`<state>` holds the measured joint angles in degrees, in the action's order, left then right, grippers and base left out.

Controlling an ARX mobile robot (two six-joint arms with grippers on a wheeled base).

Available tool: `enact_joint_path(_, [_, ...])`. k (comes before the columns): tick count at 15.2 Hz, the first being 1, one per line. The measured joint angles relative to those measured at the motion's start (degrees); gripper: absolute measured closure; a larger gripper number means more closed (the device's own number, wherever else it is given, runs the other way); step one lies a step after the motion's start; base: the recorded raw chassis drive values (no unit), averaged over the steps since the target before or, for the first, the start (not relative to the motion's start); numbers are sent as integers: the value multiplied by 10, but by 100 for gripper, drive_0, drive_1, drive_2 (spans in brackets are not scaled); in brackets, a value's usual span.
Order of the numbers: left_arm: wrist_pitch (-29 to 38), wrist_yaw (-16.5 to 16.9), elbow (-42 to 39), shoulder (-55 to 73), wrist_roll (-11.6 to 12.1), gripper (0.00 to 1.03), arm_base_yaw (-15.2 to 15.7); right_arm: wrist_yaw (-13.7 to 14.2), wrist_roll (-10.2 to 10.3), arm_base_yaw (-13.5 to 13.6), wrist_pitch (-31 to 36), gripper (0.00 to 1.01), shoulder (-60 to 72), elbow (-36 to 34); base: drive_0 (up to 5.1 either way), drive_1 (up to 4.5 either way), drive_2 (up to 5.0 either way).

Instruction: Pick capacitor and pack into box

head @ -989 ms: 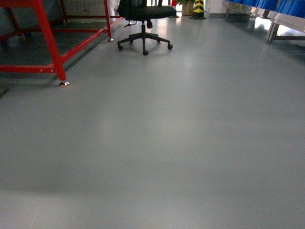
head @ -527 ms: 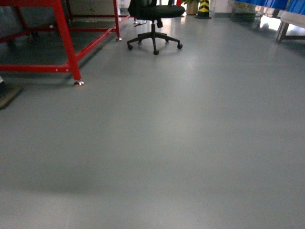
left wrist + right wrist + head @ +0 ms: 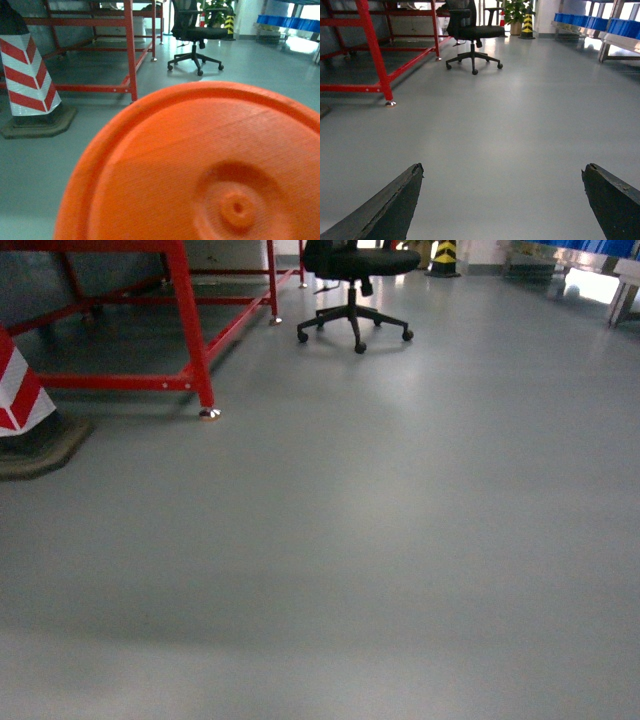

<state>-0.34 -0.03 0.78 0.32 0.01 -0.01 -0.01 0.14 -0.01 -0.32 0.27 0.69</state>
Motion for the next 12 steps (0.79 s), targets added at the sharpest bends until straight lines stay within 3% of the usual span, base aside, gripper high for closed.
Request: enact_joint_path(12, [0,0,0,0,0,59,0,0,0,0,1,3,0,0,-504,242,242])
